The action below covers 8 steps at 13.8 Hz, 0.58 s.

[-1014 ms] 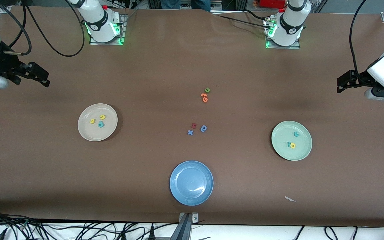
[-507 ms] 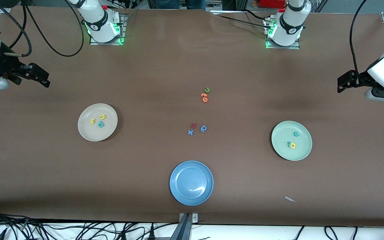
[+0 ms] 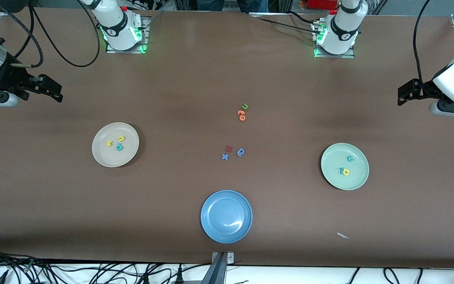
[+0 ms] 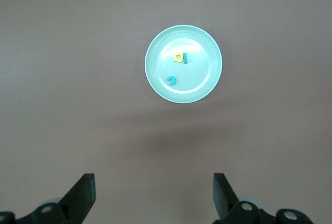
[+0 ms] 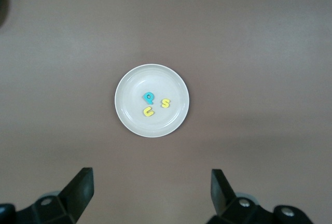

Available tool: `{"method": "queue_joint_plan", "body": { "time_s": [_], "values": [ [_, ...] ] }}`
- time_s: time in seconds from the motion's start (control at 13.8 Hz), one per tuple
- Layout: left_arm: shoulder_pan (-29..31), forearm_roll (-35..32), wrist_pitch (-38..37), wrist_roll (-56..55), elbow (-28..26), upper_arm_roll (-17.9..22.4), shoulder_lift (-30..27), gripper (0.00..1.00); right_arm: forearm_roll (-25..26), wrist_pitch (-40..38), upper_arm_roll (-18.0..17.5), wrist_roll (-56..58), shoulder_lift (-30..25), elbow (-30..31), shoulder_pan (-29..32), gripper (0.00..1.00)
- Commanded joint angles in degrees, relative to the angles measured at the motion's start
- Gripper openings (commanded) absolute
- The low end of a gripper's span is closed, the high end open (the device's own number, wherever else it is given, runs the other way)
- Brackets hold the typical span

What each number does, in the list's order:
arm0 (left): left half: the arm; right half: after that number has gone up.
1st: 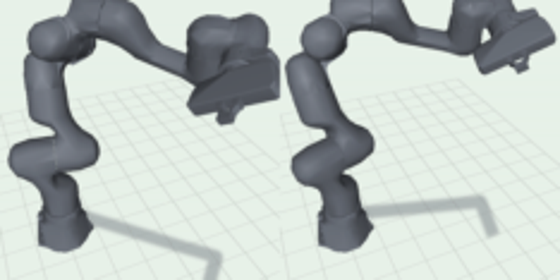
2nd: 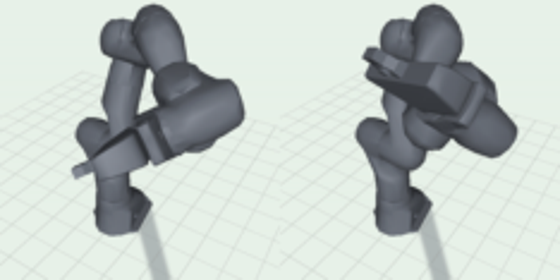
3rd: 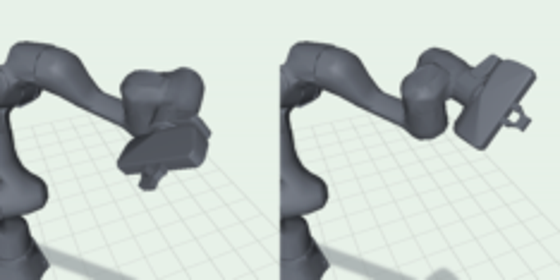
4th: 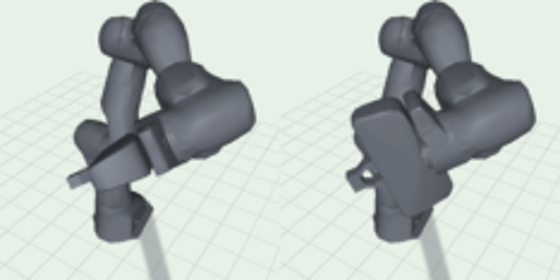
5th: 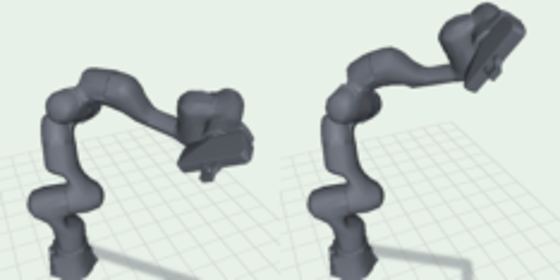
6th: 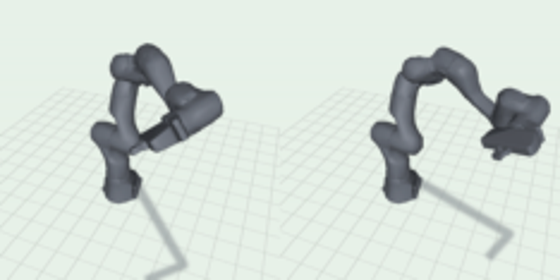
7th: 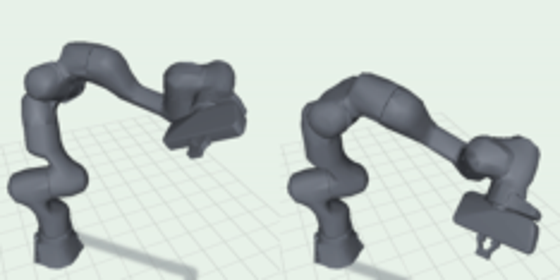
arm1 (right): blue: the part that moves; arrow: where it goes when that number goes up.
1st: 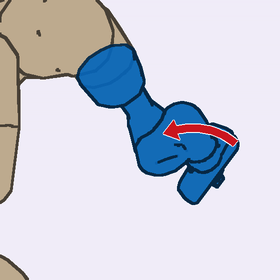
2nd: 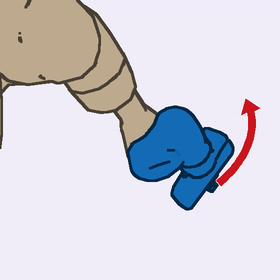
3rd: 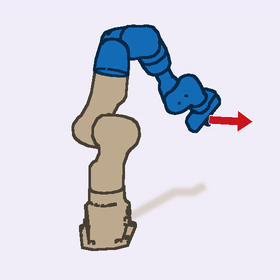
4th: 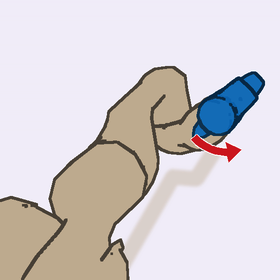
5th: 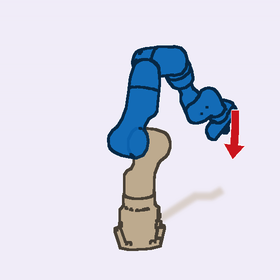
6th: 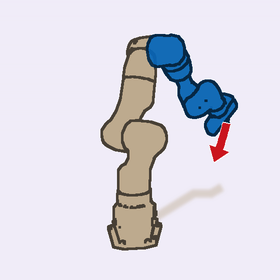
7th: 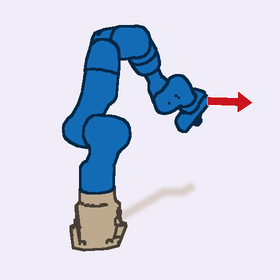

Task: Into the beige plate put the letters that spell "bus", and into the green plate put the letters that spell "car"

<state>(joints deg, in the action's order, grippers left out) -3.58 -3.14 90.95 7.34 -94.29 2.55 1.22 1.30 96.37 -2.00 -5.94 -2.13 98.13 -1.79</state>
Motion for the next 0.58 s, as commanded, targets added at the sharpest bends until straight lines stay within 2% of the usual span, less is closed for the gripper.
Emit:
{"method": "queue_joint_plan", "body": {
  "time_s": [0.0,0.51],
  "values": [
    [0.1,1.7,-1.6,1.9,0.7,0.2,-0.3,1.00,-0.9,-0.1,0.6,1.7,-0.5,0.2,-0.2,1.00],
    [0.1,1.5,-1.5,2.1,0.7,0.3,-0.2,1.00,-1.0,-0.3,0.5,1.5,-0.2,0.0,-0.1,1.00]
  ]
}}
